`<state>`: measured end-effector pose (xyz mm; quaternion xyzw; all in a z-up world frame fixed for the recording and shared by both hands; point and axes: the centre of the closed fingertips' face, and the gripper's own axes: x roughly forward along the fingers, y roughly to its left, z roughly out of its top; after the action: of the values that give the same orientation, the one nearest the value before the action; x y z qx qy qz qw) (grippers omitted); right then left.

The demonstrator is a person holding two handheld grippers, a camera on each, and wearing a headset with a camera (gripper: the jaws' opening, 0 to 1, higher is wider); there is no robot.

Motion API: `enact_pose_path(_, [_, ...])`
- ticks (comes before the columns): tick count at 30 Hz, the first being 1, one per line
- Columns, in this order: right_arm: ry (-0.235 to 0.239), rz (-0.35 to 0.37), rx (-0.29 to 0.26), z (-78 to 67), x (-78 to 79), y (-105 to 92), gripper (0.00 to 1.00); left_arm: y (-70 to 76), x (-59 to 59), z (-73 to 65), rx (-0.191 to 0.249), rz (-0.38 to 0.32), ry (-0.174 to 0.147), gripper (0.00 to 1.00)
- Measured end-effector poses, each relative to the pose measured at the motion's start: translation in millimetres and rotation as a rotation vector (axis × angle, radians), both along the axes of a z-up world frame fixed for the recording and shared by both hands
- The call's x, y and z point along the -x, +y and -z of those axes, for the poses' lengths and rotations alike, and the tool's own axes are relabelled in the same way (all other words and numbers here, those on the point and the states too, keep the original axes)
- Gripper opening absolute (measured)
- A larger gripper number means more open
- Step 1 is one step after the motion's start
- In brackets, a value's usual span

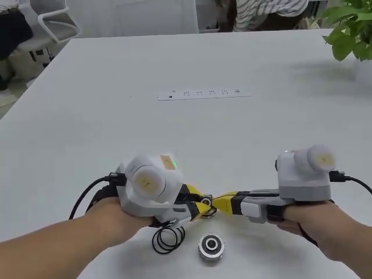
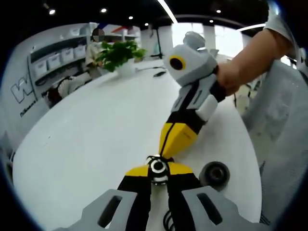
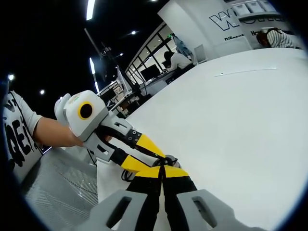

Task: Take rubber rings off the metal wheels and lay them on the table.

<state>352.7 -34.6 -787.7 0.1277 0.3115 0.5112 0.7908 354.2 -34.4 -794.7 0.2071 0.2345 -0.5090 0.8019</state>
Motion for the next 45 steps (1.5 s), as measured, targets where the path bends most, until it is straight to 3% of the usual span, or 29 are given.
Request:
enact_pose_path(12, [0.005,-0.012,-0.041,-7.6,2.3,5.7,0.00,-0.1,-0.1,-0.3,0.001,-0.004,0.001,0.11])
enact_pose_path(15, [-0.003,-0.013,-0.028,-5.5,1.2,5.2,0.00,0.1,-0.1,-0.3,0.002,-0.004,0.001,0.11])
enact_pose_path(26, [0.018,-0.020,-0.084,-12.8,4.7,7.2,0.00,0.1,-0.4,-0.7,0.006,-0.005,-0.003,0.11])
enact_pose_path(35, [0.009,0.021,-0.054,-9.4,-2.5,-0.6,0.00,-0.3,-0.4,-1.0,0.007,-0.010,-0.005,0.12])
enact_pose_path(45, [0.013,0.031,-0.040,-9.1,1.7,0.0,0.00,-0.6,-0.5,-1.2,0.008,-0.017,0.004,0.13])
